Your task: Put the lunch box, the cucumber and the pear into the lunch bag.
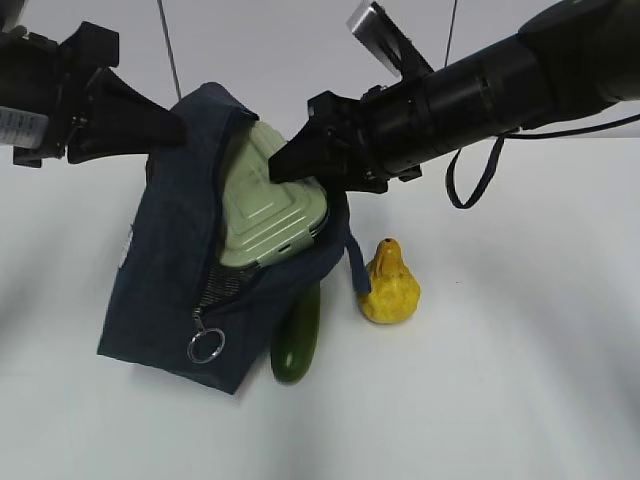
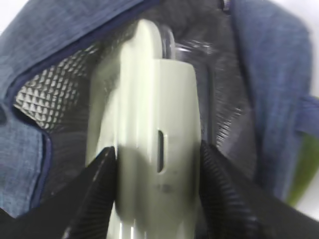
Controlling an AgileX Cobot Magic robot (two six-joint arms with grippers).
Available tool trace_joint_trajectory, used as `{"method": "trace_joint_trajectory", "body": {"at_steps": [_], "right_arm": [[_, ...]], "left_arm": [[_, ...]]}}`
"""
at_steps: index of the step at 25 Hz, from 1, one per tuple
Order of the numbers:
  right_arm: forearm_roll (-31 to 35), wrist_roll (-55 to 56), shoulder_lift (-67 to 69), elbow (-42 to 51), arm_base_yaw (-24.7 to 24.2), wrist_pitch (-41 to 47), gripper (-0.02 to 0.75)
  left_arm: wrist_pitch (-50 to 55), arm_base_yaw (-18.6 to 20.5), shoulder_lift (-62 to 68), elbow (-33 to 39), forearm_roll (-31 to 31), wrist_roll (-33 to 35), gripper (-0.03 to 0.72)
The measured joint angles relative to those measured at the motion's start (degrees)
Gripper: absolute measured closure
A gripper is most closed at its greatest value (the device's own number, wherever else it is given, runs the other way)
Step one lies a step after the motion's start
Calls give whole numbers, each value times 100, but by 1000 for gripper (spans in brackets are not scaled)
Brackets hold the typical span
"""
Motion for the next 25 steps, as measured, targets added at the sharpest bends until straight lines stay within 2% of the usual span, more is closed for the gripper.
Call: {"method": "trace_joint_trajectory", "body": {"at_steps": [6,13,25], "right_arm": [[-238,-28,0,0,219,-272,349],[-445,-102,170,0,428,-323,349],[-607,-137,443,0,467,-369,342]], "left_arm": [[155,0,97,0,-254,237,668],[286,0,123,0,-271,271,669],[647,0,271,0,-329,276,669]]}}
